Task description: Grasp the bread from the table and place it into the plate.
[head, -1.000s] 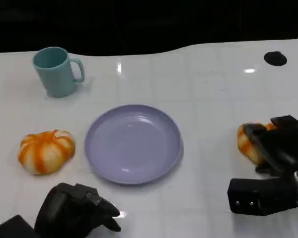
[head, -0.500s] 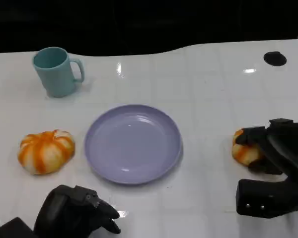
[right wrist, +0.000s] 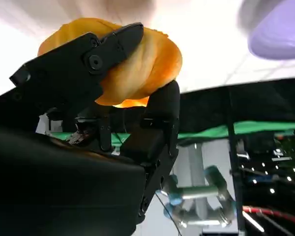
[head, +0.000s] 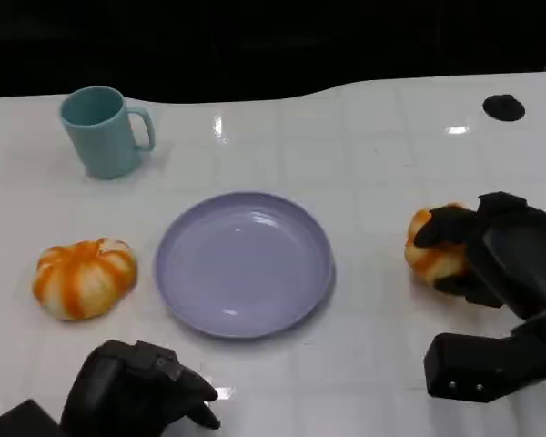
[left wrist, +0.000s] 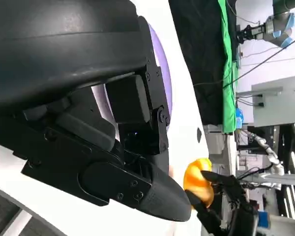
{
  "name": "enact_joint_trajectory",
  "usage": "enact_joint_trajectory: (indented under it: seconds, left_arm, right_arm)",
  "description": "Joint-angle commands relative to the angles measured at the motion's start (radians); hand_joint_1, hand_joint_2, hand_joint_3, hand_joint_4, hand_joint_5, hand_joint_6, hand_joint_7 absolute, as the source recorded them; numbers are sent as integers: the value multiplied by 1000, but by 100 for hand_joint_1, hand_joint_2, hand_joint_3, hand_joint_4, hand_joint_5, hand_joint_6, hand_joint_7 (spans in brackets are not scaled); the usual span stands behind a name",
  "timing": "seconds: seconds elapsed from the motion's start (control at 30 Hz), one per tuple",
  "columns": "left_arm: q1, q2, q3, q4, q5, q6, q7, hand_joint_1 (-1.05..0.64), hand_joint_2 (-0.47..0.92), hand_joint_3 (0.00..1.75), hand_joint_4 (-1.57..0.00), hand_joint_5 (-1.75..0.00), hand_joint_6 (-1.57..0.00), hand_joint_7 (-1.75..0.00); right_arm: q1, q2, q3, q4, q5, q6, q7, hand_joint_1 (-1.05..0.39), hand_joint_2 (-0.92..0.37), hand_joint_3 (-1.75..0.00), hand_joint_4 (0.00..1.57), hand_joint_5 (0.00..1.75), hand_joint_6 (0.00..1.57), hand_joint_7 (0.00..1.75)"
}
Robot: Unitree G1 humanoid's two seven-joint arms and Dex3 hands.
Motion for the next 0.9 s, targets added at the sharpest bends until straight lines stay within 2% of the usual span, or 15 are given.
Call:
enact_joint_trajectory:
  seconds: [0.03, 0.07, 0.17, 0.37, 0.47, 0.6, 0.77, 0.9]
  left_arm:
    - [-1, 17, 4, 0, -1, -2, 6, -105, 91, 0, -145, -65, -157, -24]
    - [-1, 17, 4, 1, 0, -3, 6, -105, 91, 1, -145, -65, -157, -24]
    - [4, 15, 3, -5, 0, -3, 8, -105, 91, 1, -145, -65, -157, -24]
    - [2, 13, 1, 1, 5, -14, 10, -105, 92, 1, -144, -65, -157, -24]
    - [0, 12, 3, 1, 3, -3, 11, -105, 92, 0, -145, -65, -157, -24]
    - [1, 11, 1, 0, 1, 2, 7, -105, 91, 0, -145, -66, -157, -24]
    - [1, 11, 1, 0, 1, 1, 5, -105, 91, 0, -145, -65, -157, -24]
    - [4, 8, -3, -11, 3, 7, 10, -105, 90, 0, -145, -65, -157, -23]
  right_arm:
    - [16, -24, -35, -53, 38, -48, -24, 8, -26, -111, 101, 175, 96, 138]
    - [17, -23, -41, -58, 45, -60, -26, 9, -17, -124, 102, 175, 97, 137]
    - [32, -21, -58, -106, 68, -88, -9, 10, -11, -137, 104, 175, 101, 131]
    - [72, -5, -78, -227, 139, -133, 87, 13, -8, -148, 106, 174, 101, 135]
    - [78, 21, -74, -261, 155, -143, 127, 13, -5, -154, 107, 173, 105, 126]
    - [56, 72, -54, -239, 140, -171, 124, 13, -3, -166, 110, 174, 103, 136]
    - [53, 88, -60, -231, 128, -178, 127, 12, -2, -168, 111, 175, 102, 142]
    - [-53, 185, 4, -115, 96, -208, 92, 8, -1, -167, 112, 175, 101, 144]
